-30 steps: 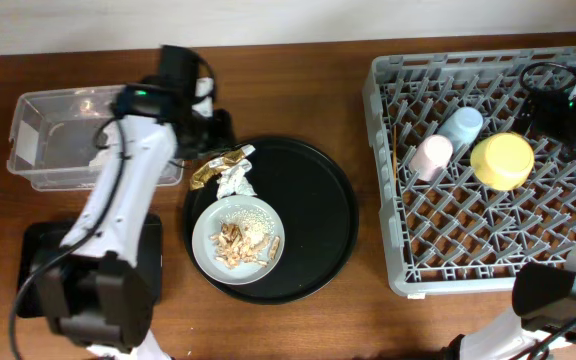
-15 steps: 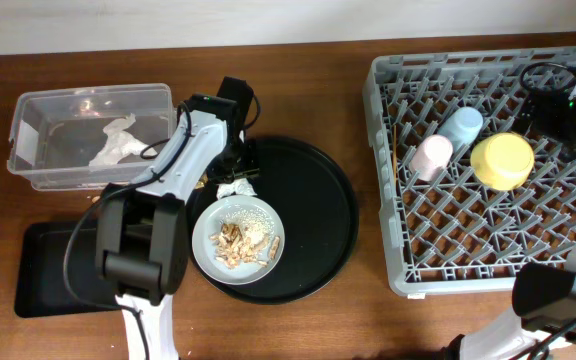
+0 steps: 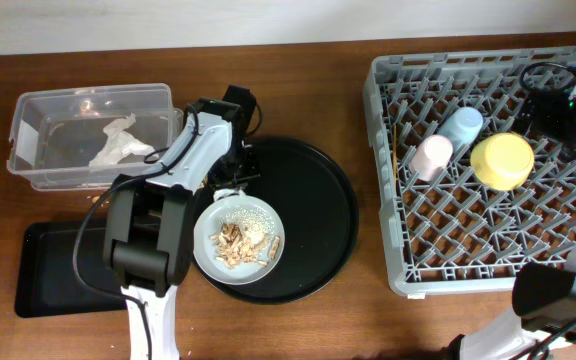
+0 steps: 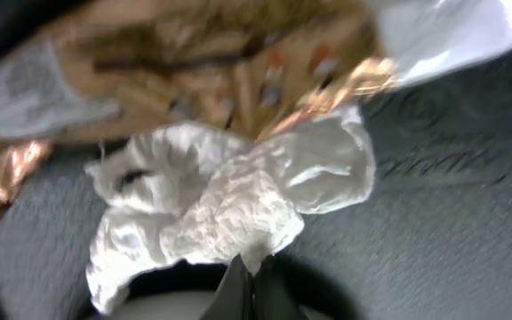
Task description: Sort waste into correct bins and load items into the dishwasher rack
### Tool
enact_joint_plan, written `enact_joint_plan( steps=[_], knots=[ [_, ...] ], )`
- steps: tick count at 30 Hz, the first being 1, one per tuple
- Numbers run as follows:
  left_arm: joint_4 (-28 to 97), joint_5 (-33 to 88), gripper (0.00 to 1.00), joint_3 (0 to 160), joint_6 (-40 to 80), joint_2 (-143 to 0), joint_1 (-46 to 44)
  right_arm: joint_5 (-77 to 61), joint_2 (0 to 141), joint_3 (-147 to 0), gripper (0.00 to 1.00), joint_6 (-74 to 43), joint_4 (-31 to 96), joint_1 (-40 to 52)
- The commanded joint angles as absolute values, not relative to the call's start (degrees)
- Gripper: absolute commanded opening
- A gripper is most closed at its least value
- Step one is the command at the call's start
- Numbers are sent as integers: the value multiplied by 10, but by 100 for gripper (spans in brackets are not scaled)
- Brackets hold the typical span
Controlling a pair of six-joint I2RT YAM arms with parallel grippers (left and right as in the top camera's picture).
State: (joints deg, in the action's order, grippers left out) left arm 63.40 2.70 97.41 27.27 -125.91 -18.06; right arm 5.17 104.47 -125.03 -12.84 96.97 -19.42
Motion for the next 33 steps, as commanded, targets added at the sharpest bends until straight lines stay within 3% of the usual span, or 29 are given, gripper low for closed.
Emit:
enact_joint_plan(
  steps=[1, 12, 18, 31, 33],
  knots=[
    [675, 26, 0, 1001, 274, -1234, -184, 63, 1047, -1254, 99, -125, 971, -195],
    [705, 27, 0, 1019, 274, -1053, -187, 63, 1047, -1254, 98, -125, 971, -195],
    [655, -84, 0, 1019, 274, -1002, -163, 63, 1047, -1254, 99, -125, 971, -195],
    [483, -133, 1, 1013, 274, -1034, 26, 63, 1047, -1254, 99, -125, 971, -195],
    [471, -133, 10, 1013, 274, -1052, 48, 63, 1047, -1254, 99, -125, 971, -195]
  ],
)
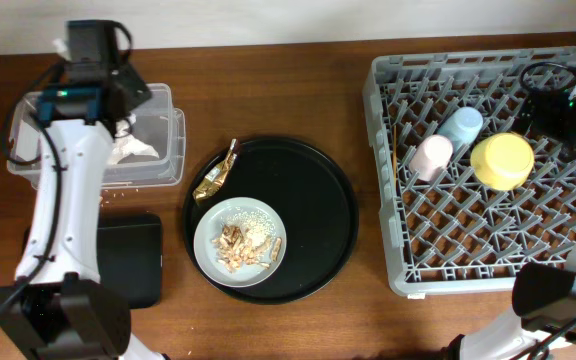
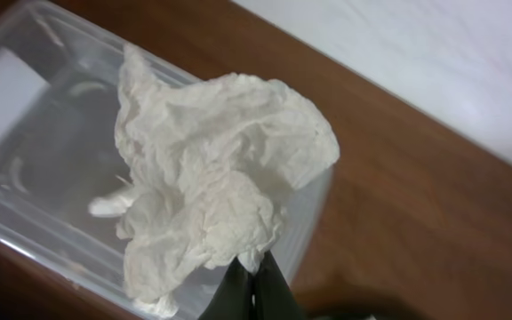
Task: Sort waste into correct bins and load items into the dishwasher rack
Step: 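Drop the tissue into the clear plastic bin, then grasp the gold Nescafé wrapper on the tray with the left gripper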
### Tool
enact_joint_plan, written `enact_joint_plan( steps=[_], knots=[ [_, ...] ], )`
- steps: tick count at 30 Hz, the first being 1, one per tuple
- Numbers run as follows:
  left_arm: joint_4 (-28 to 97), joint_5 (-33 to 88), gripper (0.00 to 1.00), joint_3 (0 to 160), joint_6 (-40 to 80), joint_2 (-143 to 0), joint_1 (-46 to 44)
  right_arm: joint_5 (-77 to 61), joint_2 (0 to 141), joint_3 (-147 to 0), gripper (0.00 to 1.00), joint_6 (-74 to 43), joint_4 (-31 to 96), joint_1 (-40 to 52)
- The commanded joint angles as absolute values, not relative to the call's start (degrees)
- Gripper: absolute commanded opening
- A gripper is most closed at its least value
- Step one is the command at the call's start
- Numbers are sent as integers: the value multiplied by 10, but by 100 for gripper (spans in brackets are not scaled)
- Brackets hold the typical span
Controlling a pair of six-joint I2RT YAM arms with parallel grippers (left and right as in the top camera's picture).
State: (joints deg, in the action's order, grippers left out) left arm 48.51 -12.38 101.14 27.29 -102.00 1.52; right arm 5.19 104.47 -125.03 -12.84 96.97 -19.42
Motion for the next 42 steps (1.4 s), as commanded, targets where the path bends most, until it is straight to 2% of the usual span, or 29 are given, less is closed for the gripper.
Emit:
enact_joint_plan(
  steps=[1, 3, 6, 14, 15, 16, 17, 21, 27, 30, 35, 42],
  knots=[
    [470, -132, 33, 1013, 274, -1060, 55, 63, 1047, -1254, 99, -125, 971, -195],
    [471, -129, 99, 1013, 274, -1071, 67, 63, 1047, -1254, 99, -125, 971, -195],
    [476, -102, 99, 1013, 274, -1076, 72, 63, 1047, -1254, 99, -125, 971, -195],
    [521, 121, 99, 1013, 223, -1072, 43, 63, 1047, -1254, 99, -125, 971, -195],
    [530, 132, 95, 1013, 222, -1072, 35, 63, 1047, -1254, 99, -125, 971, -195],
    [553, 138, 81, 1013, 222, -1072, 16, 63, 1047, -1254, 99, -125, 971, -195],
    [571, 137, 75, 1013, 220, -1073, -3, 63, 1047, -1254, 99, -125, 971, -195],
    [602, 117, 75, 1012, 139, -1088, -86, 63, 1047, -1254, 99, -125, 971, -195],
    [618, -86, 73, 1012, 135, -1138, -183, 63, 1047, -1254, 99, -125, 971, -195],
    [618, -145, 73, 1012, 135, -1174, -194, 63, 1047, -1254, 99, -125, 971, -195],
    [600, -144, 64, 1012, 125, -1230, -183, 63, 1047, -1254, 99, -125, 971, -195],
    [562, -142, 63, 1012, 78, -1274, -183, 63, 1047, -1254, 99, -125, 971, -195]
  ],
)
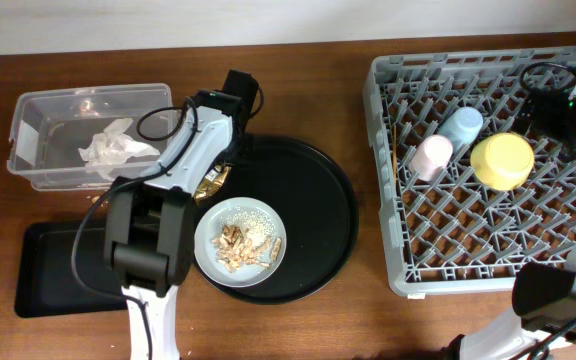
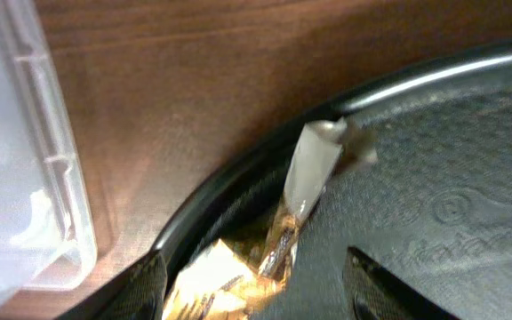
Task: Sort waste into correct bins and load items into the dishwasher rack
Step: 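Grasp the gold Nescafé wrapper on the tray with the left gripper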
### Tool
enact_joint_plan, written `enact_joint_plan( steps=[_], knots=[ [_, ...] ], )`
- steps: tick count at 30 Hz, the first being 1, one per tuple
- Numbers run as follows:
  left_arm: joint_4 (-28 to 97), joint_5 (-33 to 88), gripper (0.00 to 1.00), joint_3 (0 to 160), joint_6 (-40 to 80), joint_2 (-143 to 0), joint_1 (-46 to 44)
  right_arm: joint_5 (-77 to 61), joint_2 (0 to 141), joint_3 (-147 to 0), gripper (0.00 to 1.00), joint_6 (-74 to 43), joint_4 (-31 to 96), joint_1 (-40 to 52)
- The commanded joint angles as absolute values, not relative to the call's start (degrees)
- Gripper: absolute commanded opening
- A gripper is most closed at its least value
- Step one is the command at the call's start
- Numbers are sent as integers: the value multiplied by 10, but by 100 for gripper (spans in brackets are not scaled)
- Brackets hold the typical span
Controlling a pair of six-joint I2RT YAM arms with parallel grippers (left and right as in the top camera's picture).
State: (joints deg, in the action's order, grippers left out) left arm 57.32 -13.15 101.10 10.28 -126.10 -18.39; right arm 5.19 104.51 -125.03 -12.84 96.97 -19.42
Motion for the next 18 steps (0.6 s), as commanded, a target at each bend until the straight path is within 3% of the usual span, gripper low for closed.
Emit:
enact_joint_plan(
  steps=[1, 3, 11, 15, 18],
  knots=[
    [558, -137, 62, 1012, 78, -1276, -183, 63, 1047, -1254, 99, -125, 971, -195],
    [553, -113, 56, 1012, 64, -1276, -182, 63, 1047, -1254, 99, -125, 971, -195],
    [543, -103, 54, 1012, 53, -1285, -183, 63, 1047, -1254, 99, -125, 971, -195],
    [547, -103, 43, 1012, 53, -1304, -183, 63, 1047, -1254, 99, -125, 971, -195],
    [550, -103, 22, 1014, 53, -1302, -183, 63, 1047, -1254, 99, -125, 971, -195]
  ],
)
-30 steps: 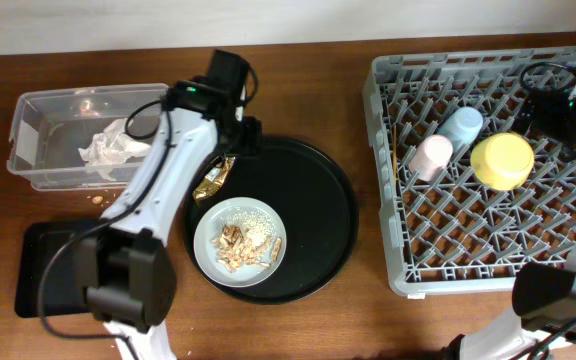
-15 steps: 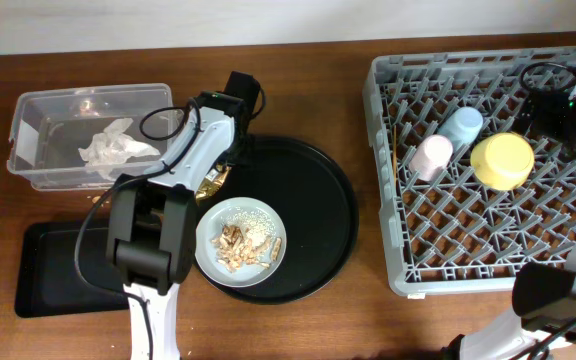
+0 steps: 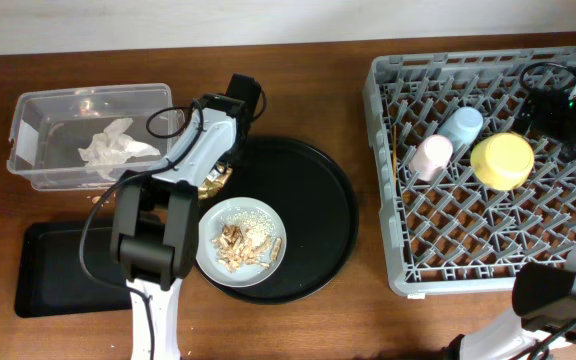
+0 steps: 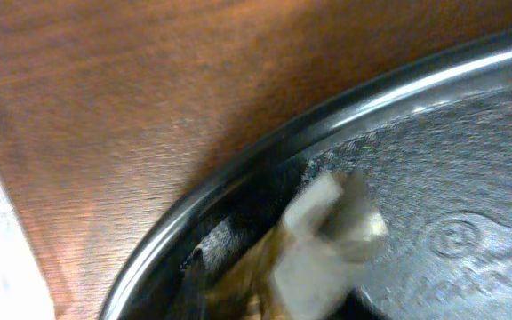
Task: Sort waste into correct bins and load items into the dishwasher rack
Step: 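Grasp the gold Nescafé wrapper on the tray with the left gripper, then carry the gold wrapper to the clear bin and release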
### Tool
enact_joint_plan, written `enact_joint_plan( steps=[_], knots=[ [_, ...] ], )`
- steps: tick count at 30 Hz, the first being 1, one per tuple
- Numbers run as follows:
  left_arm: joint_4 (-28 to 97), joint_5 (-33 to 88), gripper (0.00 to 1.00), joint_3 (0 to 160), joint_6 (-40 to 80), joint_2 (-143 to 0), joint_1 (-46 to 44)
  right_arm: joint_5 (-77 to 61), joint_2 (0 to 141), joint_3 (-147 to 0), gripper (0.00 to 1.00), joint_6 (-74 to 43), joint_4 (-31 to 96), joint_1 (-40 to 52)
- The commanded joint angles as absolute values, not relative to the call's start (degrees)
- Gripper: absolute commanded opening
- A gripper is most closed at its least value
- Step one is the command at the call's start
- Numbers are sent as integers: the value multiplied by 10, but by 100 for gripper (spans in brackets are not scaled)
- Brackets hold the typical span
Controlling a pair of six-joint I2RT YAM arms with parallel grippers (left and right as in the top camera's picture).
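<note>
A crumpled gold and silver wrapper [image 4: 323, 236] lies against the inner upper-left rim of the round black tray [image 3: 318, 200]. My left gripper [image 3: 215, 172] is right over it and open. In the blurred left wrist view its dark fingers [image 4: 194, 284] stand either side of the wrapper. A white plate [image 3: 208, 255] with food scraps [image 3: 238, 240] sits on the tray. A crumpled tissue [image 3: 108, 145] lies in the clear bin [image 3: 28, 110]. My right arm [image 3: 558, 105] hangs over the far right of the grey rack [image 3: 488, 250], its fingers unclear.
A black bin [image 3: 58, 270] lies at the lower left, below the clear bin. In the rack stand a pink cup [image 3: 432, 155], a blue cup [image 3: 460, 125] and a yellow bowl [image 3: 502, 160]. Brown table wood [image 4: 149, 80] shows beyond the tray's rim.
The left wrist camera is nearer to the wrapper, which now fills the space between the fingers. In the overhead view the left arm has barely shifted. The right arm has not moved.
My left gripper was shut on a tissue on the tray beside the wrapper. Then it held the tissue over the clear bin. Later the tissue lay in that bin and the gripper was open at the tray's rim above the wrapper, where it now sits lower.
</note>
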State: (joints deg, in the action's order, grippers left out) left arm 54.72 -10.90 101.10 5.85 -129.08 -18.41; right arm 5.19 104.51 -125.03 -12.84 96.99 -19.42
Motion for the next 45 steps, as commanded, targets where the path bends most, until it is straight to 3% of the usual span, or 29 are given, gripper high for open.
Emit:
enact_joint_plan(
  steps=[1, 7, 16, 21, 29, 31, 32, 33, 34, 35, 45],
  knots=[
    [550, -103, 20, 1016, 53, -1300, -183, 63, 1047, -1254, 98, -125, 971, -195],
    [582, -101, 1, 1040, 68, -1269, -183, 63, 1047, -1254, 99, -125, 971, -195],
    [533, -137, 0, 1056, 138, -1136, -154, 63, 1047, -1254, 99, -125, 971, -195],
    [482, -273, 1, 1056, 296, -1095, -82, 63, 1047, -1254, 99, -125, 971, -195],
    [437, -254, 1, 1056, 398, -1110, 41, 63, 1047, -1254, 99, -125, 971, -195],
    [424, -232, 10, 1056, 420, -1115, 60, 63, 1047, -1254, 99, -125, 971, -195],
    [416, -216, 22, 1056, 421, -1118, 68, 63, 1047, -1254, 99, -125, 971, -195],
    [409, -199, 66, 1056, 421, -1123, 77, 63, 1047, -1254, 99, -125, 971, -195],
    [406, -184, 96, 1056, 421, -1126, 83, 63, 1047, -1254, 99, -125, 971, -195],
    [407, -175, 99, 1056, 420, -1127, 88, 63, 1047, -1254, 99, -125, 971, -195],
    [495, -163, 99, 1056, 420, -1068, 92, 63, 1047, -1254, 99, -125, 971, -195]
  ],
)
